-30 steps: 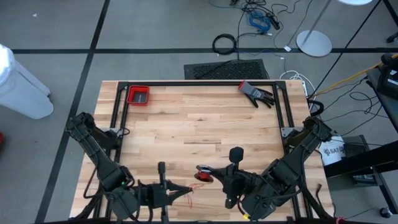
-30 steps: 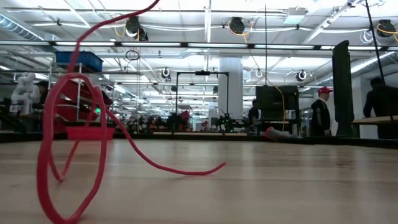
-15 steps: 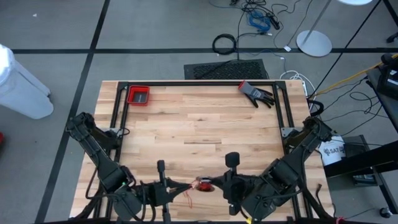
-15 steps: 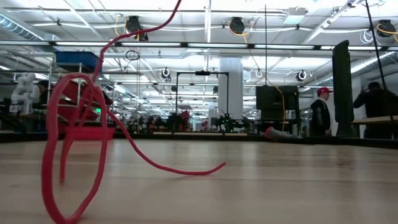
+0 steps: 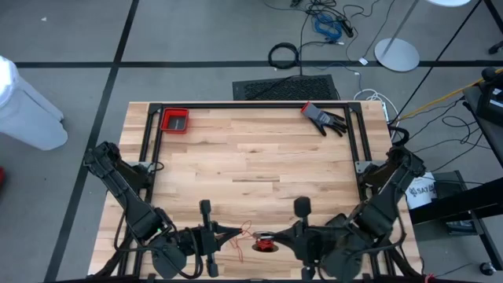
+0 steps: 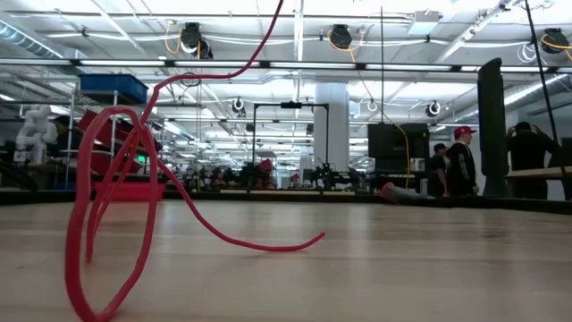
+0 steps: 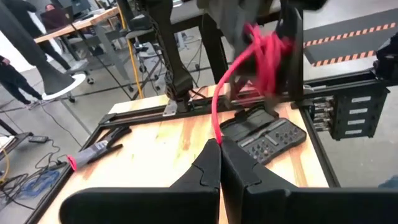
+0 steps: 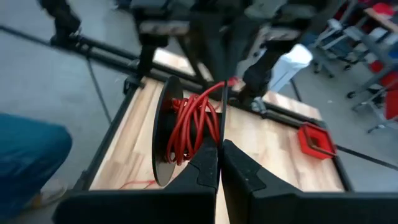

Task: Coil cords
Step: Coil the red wire onto the spool

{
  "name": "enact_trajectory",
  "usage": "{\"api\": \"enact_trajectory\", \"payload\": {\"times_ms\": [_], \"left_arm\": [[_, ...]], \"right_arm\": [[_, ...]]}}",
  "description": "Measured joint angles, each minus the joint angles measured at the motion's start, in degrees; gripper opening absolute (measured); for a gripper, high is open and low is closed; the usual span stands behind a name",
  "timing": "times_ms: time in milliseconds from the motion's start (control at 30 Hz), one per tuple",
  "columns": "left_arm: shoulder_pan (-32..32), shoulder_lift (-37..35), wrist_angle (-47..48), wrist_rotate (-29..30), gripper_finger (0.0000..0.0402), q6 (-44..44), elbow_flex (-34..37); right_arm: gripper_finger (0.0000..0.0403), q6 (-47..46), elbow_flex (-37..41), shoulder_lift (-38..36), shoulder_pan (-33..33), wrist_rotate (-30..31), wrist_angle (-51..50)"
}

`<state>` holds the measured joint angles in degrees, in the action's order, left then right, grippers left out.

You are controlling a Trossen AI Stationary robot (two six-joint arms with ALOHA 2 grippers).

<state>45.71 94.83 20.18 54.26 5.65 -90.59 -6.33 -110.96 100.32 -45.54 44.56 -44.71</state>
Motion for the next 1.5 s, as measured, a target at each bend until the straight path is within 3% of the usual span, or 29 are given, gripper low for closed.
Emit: {"api": "enact_trajectory", "payload": {"times_ms": [267, 500, 967, 1200, 1500], "left_arm": [[0.00, 0.01, -0.02, -0.14, 0.0000, 0.07, 0.00], [-0.11, 0.02, -0.12, -3.23, 0.0002, 0.09, 0.00], [-1.41, 3.17, -0.16, -4.70, 0.0100, 0.10, 0.00], [-1.85, 3.54, -0.13, -5.46, 0.0103, 0.07, 0.02], [-1.70, 3.52, 3.13, -6.15, 0.0103, 0.97, 0.02]], "right_arm": [[0.0000, -0.04, 0.00, -0.75, -3.43, 6.98, 0.33], [0.0000, -0.25, 0.02, -0.97, -4.02, 8.08, 5.21], [0.0000, -0.98, 0.02, -1.20, -4.13, 8.10, 7.26], [0.0000, -1.76, 0.03, -1.41, -4.41, 8.40, 6.33], [0.0000, -7.05, 0.04, -3.11, -7.47, 15.69, 0.96]]}}
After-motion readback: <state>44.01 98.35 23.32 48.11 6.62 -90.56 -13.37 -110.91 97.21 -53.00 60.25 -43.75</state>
